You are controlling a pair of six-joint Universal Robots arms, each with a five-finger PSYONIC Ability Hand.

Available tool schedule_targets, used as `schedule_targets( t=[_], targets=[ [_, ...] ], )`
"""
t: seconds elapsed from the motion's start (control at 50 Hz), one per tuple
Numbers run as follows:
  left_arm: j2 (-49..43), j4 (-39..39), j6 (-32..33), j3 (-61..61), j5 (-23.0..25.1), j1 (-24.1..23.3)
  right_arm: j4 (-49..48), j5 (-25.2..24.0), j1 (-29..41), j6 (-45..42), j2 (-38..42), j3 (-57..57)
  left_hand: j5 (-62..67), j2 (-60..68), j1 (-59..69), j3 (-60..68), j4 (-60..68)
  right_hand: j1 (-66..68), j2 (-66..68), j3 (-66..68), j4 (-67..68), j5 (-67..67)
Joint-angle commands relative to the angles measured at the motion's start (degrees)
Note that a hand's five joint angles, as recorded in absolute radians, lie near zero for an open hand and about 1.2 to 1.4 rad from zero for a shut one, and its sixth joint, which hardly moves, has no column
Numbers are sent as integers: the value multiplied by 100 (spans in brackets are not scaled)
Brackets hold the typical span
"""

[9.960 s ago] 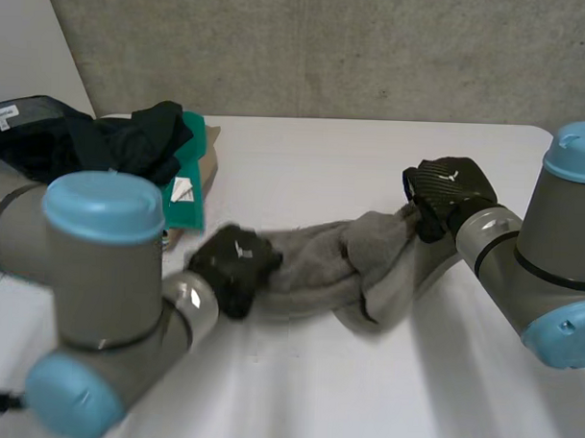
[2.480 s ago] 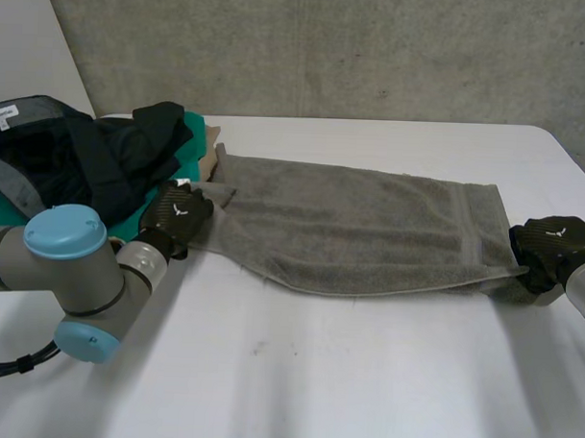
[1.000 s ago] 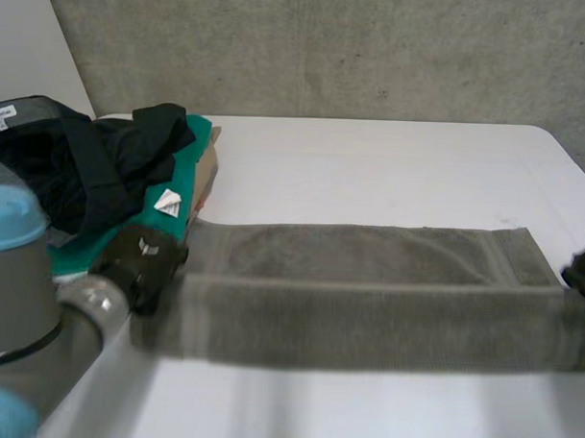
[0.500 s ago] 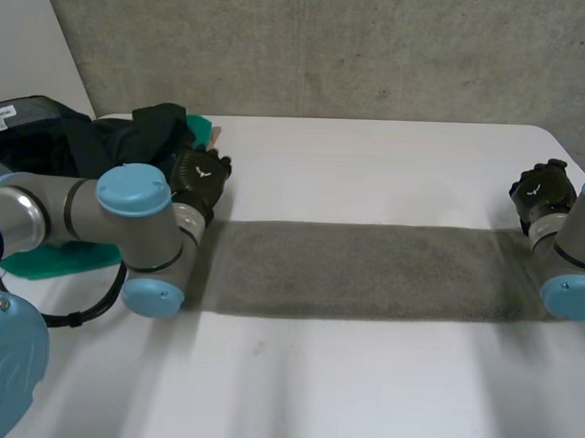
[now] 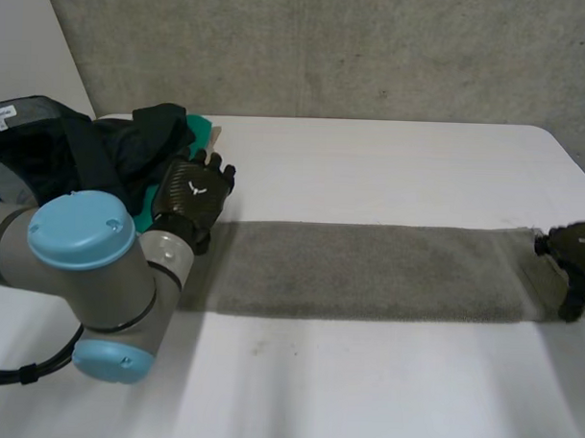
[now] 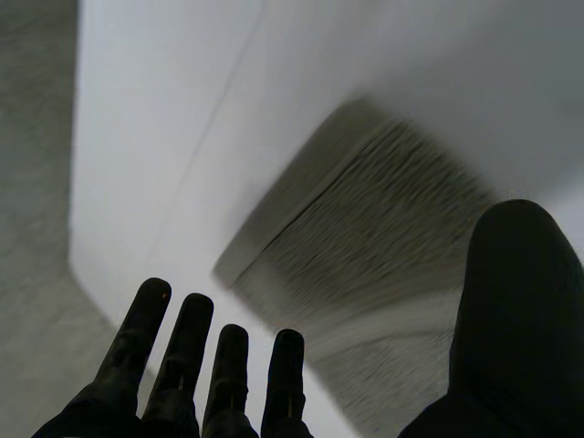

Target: Fold the laundry.

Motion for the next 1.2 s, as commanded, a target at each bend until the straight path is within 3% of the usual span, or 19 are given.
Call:
schedule_targets(
  t=[0.02,0.08,0.16,0.18,0.2,0.22,0.32,0.42,0.62,0.64,0.8,0.86,0.96,1.06,1.08,1.1,1.12,1.14,1.2],
  targets=[
    [152,3,-216,-206,1,-25,-652,-47,-145,-301,132,454,-277,-171,-104,-202,-155,818,584,523,536,563],
    [152,3,-234,-206,-8,-16,-1004,-39,-145,-432,377,508,-277,-171,-104,-202,-155,885,650,589,602,629],
    [187,3,-242,-224,-8,-7,-1312,14,-163,-547,668,473,-277,-171,-104,-202,-155,1925,1691,1630,1643,1670],
    [196,3,-242,-232,-8,-7,-1347,14,-163,-565,712,464,-277,-171,-104,-202,-155,2611,2377,2316,2329,2356],
    [205,-6,-242,-232,-8,-7,-1426,23,-172,-582,782,412,-277,-171,-104,-202,-155,5632,5398,5337,5350,5377],
    [231,-6,-260,-241,-16,-16,-1461,23,-180,-582,800,394,-277,-171,-104,-202,-155,6239,6005,5944,5957,5984],
    [345,-6,-304,-311,-17,-7,-1742,50,-522,-547,712,428,-277,-171,-104,-202,-155,6245,6011,5950,5963,5990],
    [609,-6,-304,-452,1,1,-1989,76,-1137,-661,134,394,-277,-171,-104,-202,-155,6245,6011,5950,5963,5990],
    [1013,-6,-321,-803,-8,133,-2042,-30,-1253,-1110,-131,200,-277,-171,-104,-202,-155,6245,6011,5950,5963,5990],
    [1022,-6,-330,-812,-8,151,-2051,-38,-1157,-1092,-166,200,-277,-171,-104,-202,-155,6245,6011,5950,5963,5990],
    [1084,-23,-637,-830,-25,274,-2717,-310,1739,-802,-676,235,-277,-171,-104,-202,-155,6245,6011,5950,5963,5990],
    [1128,-23,-778,-812,-25,291,-2938,-407,2498,-793,-668,218,-277,-171,-104,-202,-155,6245,6011,5950,5963,5990],
    [1128,-32,-849,-812,-17,265,-3341,-767,4034,-854,-91,235,-277,-171,-104,-202,-155,6245,6011,5950,5963,5990],
    [1102,-32,-849,-795,-8,221,-3369,-847,4767,-1162,852,121,-277,-171,-104,-202,-155,6245,6011,5950,5963,5990],
    [1075,-32,-857,-769,-16,212,-3369,-830,4811,-1241,940,121,-277,-171,-104,-202,-155,5968,5734,5673,5686,5713],
    [1066,-32,-858,-760,-17,195,-3369,-812,4829,-1294,1010,121,-277,-171,-104,-202,-155,4067,3833,3772,3785,3812],
    [1058,-32,-858,-751,-17,177,-3386,-725,4829,-1355,1055,130,-277,-171,-104,-202,-155,218,-17,-78,-65,-37],
    [1058,-23,-858,-742,-8,151,-3387,-663,4829,-1338,1029,138,-277,-171,-104,-202,-155,-755,-989,-1050,-1037,-1010],
    [1031,-6,-858,-619,-8,-33,-3387,-234,4838,-1050,845,139,-277,-171,-104,-202,-155,-755,-989,-1050,-1037,-1010]
  ],
)
